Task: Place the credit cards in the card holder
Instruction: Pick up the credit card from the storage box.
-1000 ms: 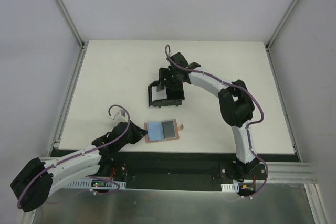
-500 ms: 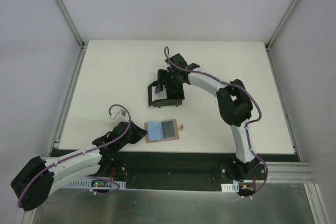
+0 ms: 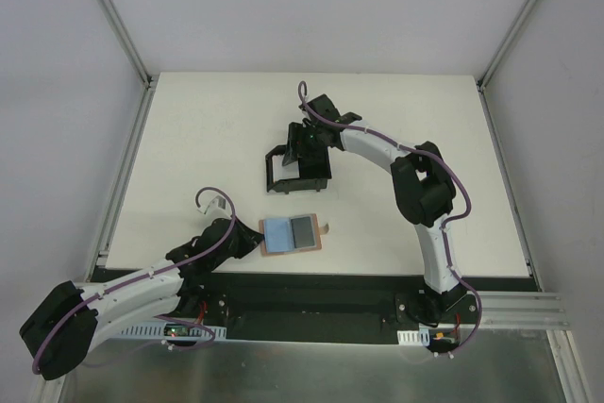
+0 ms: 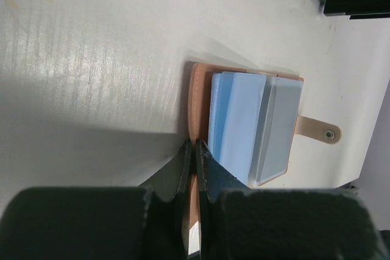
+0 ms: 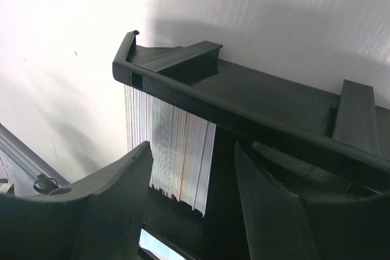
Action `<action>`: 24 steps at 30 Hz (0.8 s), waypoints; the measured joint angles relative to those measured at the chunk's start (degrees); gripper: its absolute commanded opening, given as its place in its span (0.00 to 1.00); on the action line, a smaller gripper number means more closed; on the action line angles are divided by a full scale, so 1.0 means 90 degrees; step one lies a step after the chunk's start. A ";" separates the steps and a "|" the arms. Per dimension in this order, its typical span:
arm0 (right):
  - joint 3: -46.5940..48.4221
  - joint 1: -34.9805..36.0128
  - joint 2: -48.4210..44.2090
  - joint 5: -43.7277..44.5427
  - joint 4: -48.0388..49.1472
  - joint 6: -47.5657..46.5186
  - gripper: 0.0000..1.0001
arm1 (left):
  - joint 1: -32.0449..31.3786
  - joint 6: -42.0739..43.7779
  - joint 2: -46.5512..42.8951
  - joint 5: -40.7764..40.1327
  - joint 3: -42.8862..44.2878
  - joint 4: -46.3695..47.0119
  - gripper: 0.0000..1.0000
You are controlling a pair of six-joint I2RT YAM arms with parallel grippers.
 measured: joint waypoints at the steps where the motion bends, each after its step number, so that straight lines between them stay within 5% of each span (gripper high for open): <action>1: 0.0000 -0.0002 0.0000 0.0002 0.0000 0.0000 0.55 | 0.0000 0.0010 0.0000 -0.0002 0.0000 0.0000 0.00; 24: -0.0265 -0.0080 -0.0350 0.0206 -0.0005 -0.0039 0.10 | 0.0002 0.0066 -0.0002 0.0002 0.0000 0.0022 0.00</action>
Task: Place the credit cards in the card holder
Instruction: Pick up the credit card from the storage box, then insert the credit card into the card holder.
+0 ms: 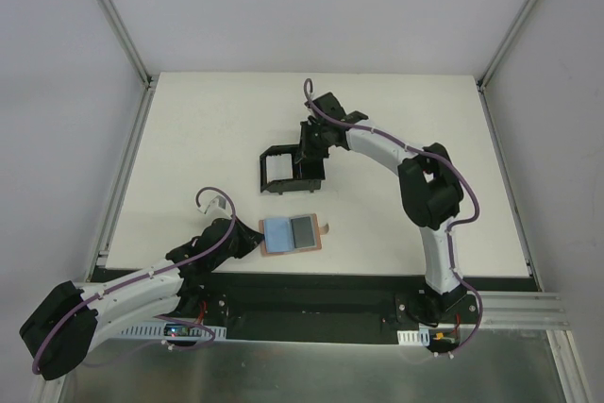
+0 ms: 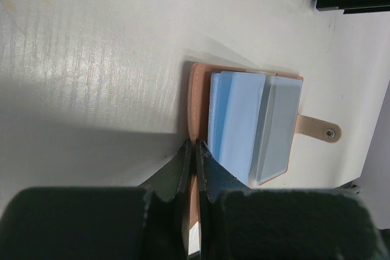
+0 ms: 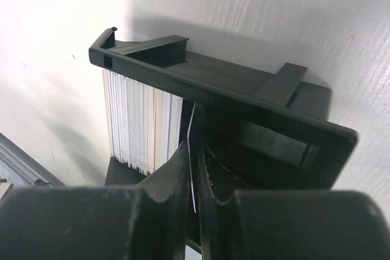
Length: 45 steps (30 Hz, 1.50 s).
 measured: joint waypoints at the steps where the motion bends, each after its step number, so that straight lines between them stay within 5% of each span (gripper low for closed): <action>1: 0.0000 -0.0005 -0.0005 0.0022 -0.0002 -0.0002 0.09 | 0.0000 0.0002 -0.0002 0.0000 0.0000 0.0000 0.00; 5: 0.0000 -0.0007 -0.0039 0.0155 -0.0053 -0.0053 0.00 | 0.0000 0.0002 -0.0002 0.0002 0.0000 0.0000 0.00; 16: 0.0002 -0.0010 -0.0500 0.0631 -0.0471 -0.0442 0.00 | 0.0000 0.0005 -0.0005 0.0005 0.0000 -0.0002 0.00; 24: -0.0488 -0.0010 -0.1768 0.0622 -0.0226 -0.0459 0.00 | 0.0000 0.0000 -0.0005 0.0007 0.0000 -0.0005 0.00; 32: -0.2858 0.0005 -0.3543 -0.0100 0.0945 0.0180 0.00 | 0.0000 0.0051 -0.0002 0.0051 0.0000 -0.0005 0.00; 39: -0.4857 0.0461 -0.4182 -0.0466 0.2047 0.1032 0.00 | 0.0039 0.0083 0.0223 0.0129 0.0039 0.0087 0.00; 45: -0.5544 0.0940 -0.4175 -0.0537 0.2671 0.1559 0.01 | 0.0039 0.0126 0.0418 0.0189 0.0117 0.0180 0.00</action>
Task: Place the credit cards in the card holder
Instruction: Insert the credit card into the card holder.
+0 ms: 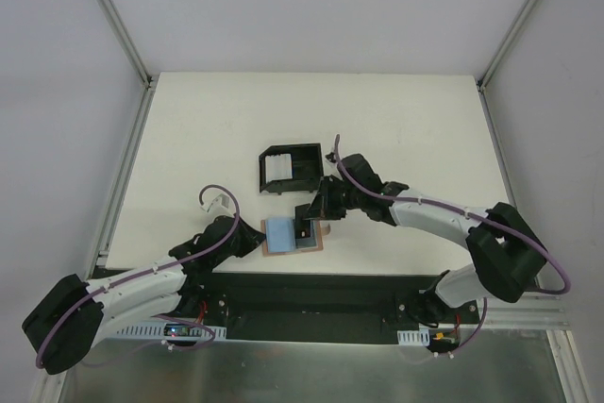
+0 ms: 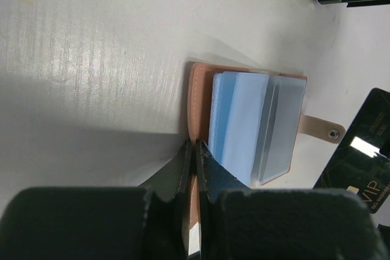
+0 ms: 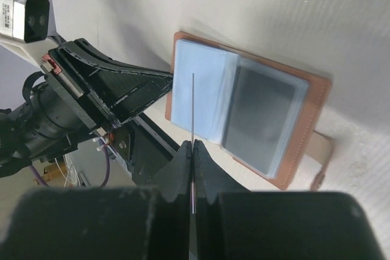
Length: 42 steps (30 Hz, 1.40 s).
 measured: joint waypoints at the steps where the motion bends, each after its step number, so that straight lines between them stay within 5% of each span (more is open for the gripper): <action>1: -0.0015 0.0075 0.0044 0.0000 0.0100 0.0083 0.00 | 0.0000 0.0000 0.0000 0.0000 0.0000 0.0005 0.00; 42: -0.0704 0.0255 0.1617 -0.0335 0.2203 0.0568 0.00 | 0.0041 0.0087 -0.0291 -0.0007 -0.0039 -0.0214 0.00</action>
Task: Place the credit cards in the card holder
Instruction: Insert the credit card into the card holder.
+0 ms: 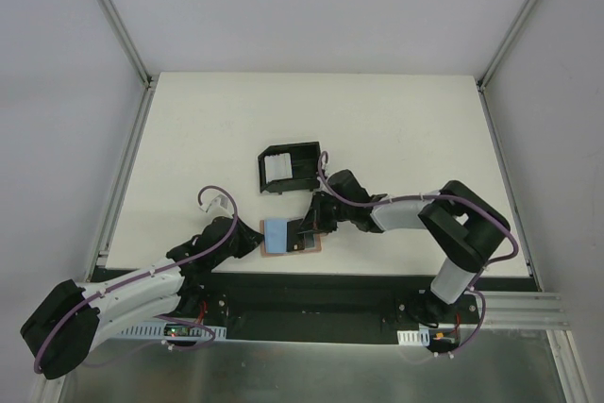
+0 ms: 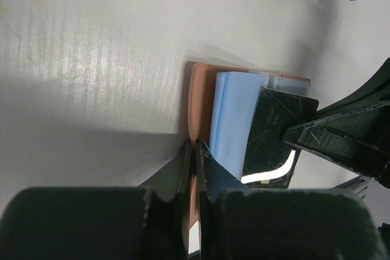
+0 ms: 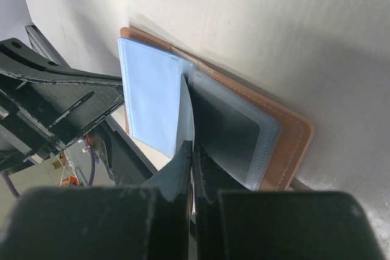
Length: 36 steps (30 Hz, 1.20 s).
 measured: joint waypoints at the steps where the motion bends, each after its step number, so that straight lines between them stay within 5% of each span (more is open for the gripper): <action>1: 0.0039 0.0000 0.0019 -0.0019 -0.0029 -0.0049 0.00 | 0.0000 0.0000 0.0002 0.0000 0.0000 0.0000 0.00; 21: 0.0296 0.0228 0.0214 0.0143 -0.0158 -0.0073 0.07 | 0.0000 0.0002 0.0117 0.0005 0.0000 0.0102 0.00; 30: 0.0299 0.0471 -0.0189 0.1032 -0.0758 -0.0007 0.33 | 0.0000 -0.0002 0.0136 0.0049 0.0000 0.0165 0.00; 36: 0.0464 0.0474 -0.0384 0.1277 -0.1336 -0.0158 0.35 | 0.0000 0.0000 0.0124 0.0049 -0.0002 0.0163 0.00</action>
